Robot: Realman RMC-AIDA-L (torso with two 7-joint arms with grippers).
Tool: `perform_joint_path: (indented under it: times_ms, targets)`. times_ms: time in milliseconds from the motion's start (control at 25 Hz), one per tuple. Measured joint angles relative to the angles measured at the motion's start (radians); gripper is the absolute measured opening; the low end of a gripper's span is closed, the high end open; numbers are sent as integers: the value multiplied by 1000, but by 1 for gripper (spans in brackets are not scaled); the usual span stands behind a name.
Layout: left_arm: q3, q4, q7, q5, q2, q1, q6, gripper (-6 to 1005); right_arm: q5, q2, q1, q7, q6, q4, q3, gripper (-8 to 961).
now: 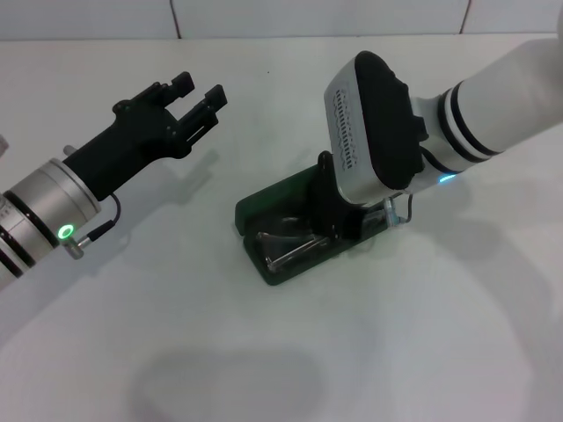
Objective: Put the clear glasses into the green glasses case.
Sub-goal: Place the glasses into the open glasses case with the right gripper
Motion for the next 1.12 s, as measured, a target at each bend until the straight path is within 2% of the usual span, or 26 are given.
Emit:
perform_joint_path:
  times_ms: [240,560,800,1120]
  targets:
    - [0,0,-1,3,2,1,1,578,-16,1,8,17,17,12,-30,130]
    - [0,-1,-1,5,5,-2,0,579,-8,2,38,59,105,59,-143,136]
    - [0,-1,4,5,4,3,0,579,-22,-2,-6,63,90,-21,-99,140]
    - [0,-2,2,5,4,5,0,580,-54,2,-7,63,68,-19,-105,145]
